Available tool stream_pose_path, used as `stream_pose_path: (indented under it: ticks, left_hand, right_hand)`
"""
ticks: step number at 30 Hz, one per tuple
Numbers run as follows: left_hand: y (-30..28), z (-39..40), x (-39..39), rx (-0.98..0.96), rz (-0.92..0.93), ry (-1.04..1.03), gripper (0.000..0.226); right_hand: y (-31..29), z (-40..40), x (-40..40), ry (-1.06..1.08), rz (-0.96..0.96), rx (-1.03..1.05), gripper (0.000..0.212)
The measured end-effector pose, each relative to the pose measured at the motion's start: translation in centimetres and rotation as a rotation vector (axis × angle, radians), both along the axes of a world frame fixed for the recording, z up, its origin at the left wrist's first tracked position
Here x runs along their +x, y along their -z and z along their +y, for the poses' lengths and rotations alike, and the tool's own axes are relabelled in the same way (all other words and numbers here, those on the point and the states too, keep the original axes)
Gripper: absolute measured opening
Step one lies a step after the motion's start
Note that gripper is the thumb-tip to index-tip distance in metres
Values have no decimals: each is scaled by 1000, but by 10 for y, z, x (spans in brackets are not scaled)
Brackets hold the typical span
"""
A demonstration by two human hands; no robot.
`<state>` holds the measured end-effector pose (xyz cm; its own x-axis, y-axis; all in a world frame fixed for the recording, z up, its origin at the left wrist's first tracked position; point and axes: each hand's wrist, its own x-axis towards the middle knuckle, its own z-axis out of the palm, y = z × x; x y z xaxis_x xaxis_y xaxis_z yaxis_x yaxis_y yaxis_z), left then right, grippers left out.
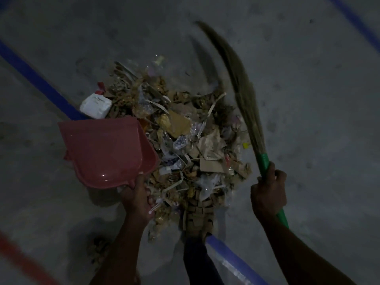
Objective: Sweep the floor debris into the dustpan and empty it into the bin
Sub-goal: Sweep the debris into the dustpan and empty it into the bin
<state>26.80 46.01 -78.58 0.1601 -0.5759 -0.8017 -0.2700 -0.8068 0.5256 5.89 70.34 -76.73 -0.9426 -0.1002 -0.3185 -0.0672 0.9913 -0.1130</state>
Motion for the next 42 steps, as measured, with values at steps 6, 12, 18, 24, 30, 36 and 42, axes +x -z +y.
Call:
stream_pose_path:
  ticks: [6, 12, 18, 24, 30, 36, 42]
  left_hand:
    - [-8, 7, 0, -32, -18, 75, 36]
    - [-13, 18, 12, -17, -5, 129, 36]
    - [-10, 17, 44, 27, 30, 138, 39]
    - [-24, -6, 86, 81, 62, 249, 41]
    - [-59, -38, 134, -2, -32, 455, 35]
    - [-82, -59, 206, 66, -91, 672, 38]
    - [-75, -35, 271, 196, -108, 704, 39]
  right_hand:
    - [6, -2, -13, 60, -105, 111, 56]
    - [8, -2, 41, -55, -189, 51, 58]
    - [-1, 13, 103, -31, -139, -103, 61]
    - [-9, 16, 166, 72, -101, -82, 63]
    - [-26, 7, 222, 79, -152, -36, 61]
    - [-31, -25, 276, 128, -208, -151, 54]
    - [-18, -36, 330, 135, -292, -176, 60]
